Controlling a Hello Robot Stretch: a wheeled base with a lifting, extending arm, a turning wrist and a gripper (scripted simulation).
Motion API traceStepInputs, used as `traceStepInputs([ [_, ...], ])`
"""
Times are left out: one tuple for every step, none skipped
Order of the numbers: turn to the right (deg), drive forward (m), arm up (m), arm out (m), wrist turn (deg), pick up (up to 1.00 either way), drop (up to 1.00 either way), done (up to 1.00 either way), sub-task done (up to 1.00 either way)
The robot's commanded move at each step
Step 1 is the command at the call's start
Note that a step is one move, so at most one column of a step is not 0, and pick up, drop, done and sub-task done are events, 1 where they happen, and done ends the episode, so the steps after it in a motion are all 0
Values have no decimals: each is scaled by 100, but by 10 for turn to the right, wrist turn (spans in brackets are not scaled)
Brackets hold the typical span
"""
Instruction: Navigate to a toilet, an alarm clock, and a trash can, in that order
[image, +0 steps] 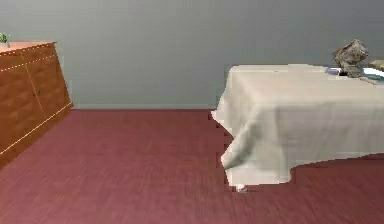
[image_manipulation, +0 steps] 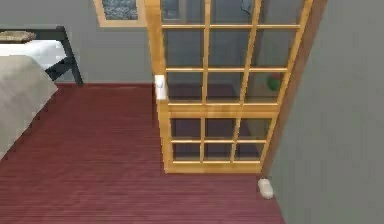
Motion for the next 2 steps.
traceStepInputs([
  [450, 0, 0, 0, 0, 0, 0, 0, 0],
  [90, 0, 0, 0, 0, 0, 0, 0, 0],
])
